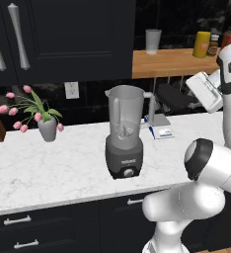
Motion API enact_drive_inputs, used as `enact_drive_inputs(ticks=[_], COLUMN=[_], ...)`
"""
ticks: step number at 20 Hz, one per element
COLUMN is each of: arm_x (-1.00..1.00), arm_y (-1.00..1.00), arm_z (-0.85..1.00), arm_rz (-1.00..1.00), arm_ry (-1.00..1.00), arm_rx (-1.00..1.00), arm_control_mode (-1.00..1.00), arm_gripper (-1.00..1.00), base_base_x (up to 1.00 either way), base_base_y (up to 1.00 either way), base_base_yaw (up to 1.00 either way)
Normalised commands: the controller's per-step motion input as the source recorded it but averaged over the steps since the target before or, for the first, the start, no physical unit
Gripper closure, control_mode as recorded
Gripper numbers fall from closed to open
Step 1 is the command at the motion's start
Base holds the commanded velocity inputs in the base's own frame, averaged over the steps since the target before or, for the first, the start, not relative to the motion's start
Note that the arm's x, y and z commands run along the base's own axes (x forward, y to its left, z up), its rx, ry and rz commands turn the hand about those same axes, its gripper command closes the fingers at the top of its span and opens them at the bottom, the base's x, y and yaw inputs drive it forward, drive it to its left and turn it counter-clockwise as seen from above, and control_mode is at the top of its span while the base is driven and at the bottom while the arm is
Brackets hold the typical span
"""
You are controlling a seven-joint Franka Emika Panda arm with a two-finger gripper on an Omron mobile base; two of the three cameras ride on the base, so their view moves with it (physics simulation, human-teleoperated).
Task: Close the lid blender by securely placing the lid on top.
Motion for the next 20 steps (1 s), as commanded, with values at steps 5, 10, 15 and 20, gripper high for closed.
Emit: enact_drive_inputs(ticks=[5,10,15,20], arm_x=[0.00,0.00,0.00,0.00], arm_y=[0.53,0.53,0.45,0.45], arm_z=[0.54,0.39,0.28,0.26], arm_rz=[-0.04,-0.10,-0.15,-0.16], arm_ry=[0.00,0.02,0.05,0.07], arm_rx=[0.01,0.00,0.00,0.00], arm_control_mode=[-1.00,-1.00,-1.00,-1.00], arm_gripper=[1.00,1.00,1.00,1.00], base_base_x=[0.00,0.00,0.00,0.00], base_base_y=[0.00,0.00,0.00,0.00], base_base_yaw=[0.00,0.00,0.00,0.00])
